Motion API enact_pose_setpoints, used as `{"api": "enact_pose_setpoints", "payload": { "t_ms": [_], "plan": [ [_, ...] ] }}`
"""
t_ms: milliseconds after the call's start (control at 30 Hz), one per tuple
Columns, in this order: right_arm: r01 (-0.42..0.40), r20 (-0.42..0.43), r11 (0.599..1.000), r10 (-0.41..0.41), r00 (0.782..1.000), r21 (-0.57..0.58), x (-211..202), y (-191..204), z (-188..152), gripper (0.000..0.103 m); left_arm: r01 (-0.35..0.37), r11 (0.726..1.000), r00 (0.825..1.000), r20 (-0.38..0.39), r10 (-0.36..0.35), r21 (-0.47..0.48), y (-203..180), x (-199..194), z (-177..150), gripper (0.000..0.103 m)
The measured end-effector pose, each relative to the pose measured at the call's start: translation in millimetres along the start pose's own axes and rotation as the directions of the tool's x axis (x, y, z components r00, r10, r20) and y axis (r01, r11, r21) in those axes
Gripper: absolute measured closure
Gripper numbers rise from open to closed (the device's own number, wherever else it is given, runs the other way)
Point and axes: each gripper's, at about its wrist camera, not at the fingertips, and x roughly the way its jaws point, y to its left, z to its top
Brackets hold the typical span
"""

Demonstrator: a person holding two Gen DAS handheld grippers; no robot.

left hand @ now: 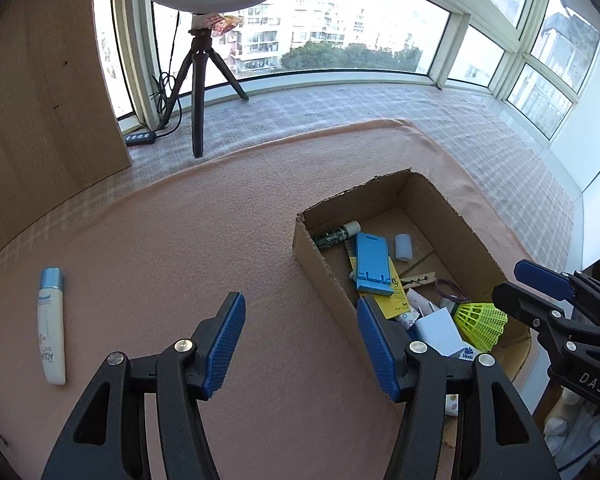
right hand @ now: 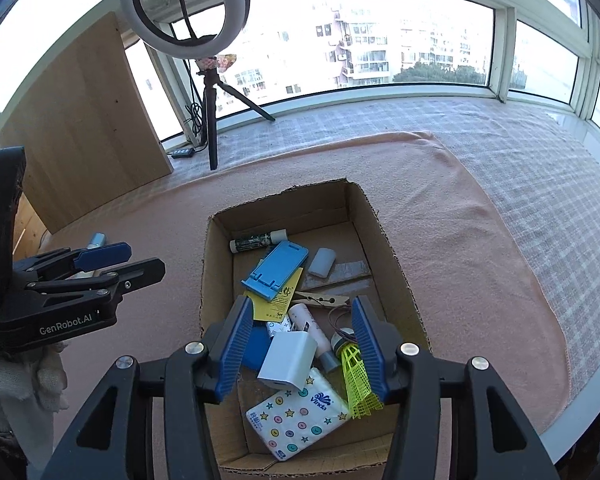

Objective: Organize objects
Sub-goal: 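Carry the stand and cable over the box and open both tools, then withdraw both tools and move them toward the AQUA sunscreen bottle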

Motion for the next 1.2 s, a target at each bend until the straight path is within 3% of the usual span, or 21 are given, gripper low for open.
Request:
{"api": "enact_pose_setpoints", "payload": {
  "t_ms": [233,633,900,1033,1200],
  "plan": [
    [-0.054,-0.002,0.998,0.054,0.999,-0.023,9.9,37.8,2.6,0.056,-0.028,0.998,1.0,-0.003,0.027,-0.056,51.4,-20.4,-24.5,0.041],
    [-0.113,-0.079,0.99,0.107,0.991,-0.079,40.7,113.4,-7.0,0.056,-0.085,0.984,0.996,-0.028,0.082,-0.158,149.7,-40.4,-77.6,0.041],
    [-0.231,-0.12,0.973,0.229,0.966,-0.004,67.0,156.4,5.5,0.056,-0.086,0.962,0.996,-0.033,0.08,-0.259,231.7,-46.4,-95.7,0.041],
    [-0.266,-0.142,0.964,0.261,0.955,-0.021,85.6,187.7,14.2,0.055,-0.078,0.955,0.997,-0.042,0.069,-0.285,266.2,-41.6,-99.8,0.041],
    [-0.308,-0.192,0.95,0.294,0.936,-0.048,114.8,229.1,20.2,0.055,-0.024,0.947,0.999,-0.045,0.01,-0.32,299.8,-28.8,-97.0,0.041]
  ]
}}
